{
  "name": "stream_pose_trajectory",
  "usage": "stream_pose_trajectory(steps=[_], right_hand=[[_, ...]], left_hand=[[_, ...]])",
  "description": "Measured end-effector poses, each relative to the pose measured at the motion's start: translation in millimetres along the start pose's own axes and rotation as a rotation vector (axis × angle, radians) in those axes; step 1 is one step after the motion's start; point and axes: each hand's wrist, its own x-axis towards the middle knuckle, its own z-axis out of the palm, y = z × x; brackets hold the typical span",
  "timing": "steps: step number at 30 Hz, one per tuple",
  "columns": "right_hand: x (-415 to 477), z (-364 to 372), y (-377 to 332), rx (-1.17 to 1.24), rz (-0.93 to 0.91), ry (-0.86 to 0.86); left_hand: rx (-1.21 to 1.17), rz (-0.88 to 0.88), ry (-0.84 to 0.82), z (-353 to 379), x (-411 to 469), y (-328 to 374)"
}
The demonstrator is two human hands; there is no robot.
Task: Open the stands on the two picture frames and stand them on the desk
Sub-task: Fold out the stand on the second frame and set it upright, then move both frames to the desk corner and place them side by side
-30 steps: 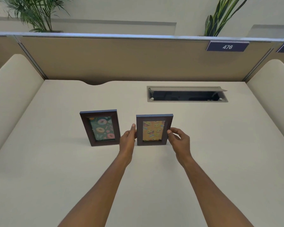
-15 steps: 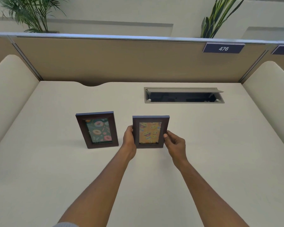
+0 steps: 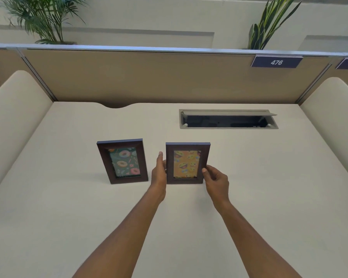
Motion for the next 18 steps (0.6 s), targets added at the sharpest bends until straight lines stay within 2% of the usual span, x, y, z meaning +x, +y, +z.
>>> stream_pose_trajectory(steps=[9, 11, 18], right_hand=[[-22.9, 4.7, -28.6, -0.074, -0.001, 0.221], [-35.7, 12.1, -27.6, -0.092, -0.005, 0.17], [-75.6, 73.5, -22.7, -0.129, -0.043, -0.211]], left_hand=[[0.168, 0.11, 0.096, -33.1, -22.3, -7.9], [0.202, 0.155, 0.128, -46.0, -27.3, -10.5], [0.189, 0.243, 0.291, -105.7, -36.7, -8.6]])
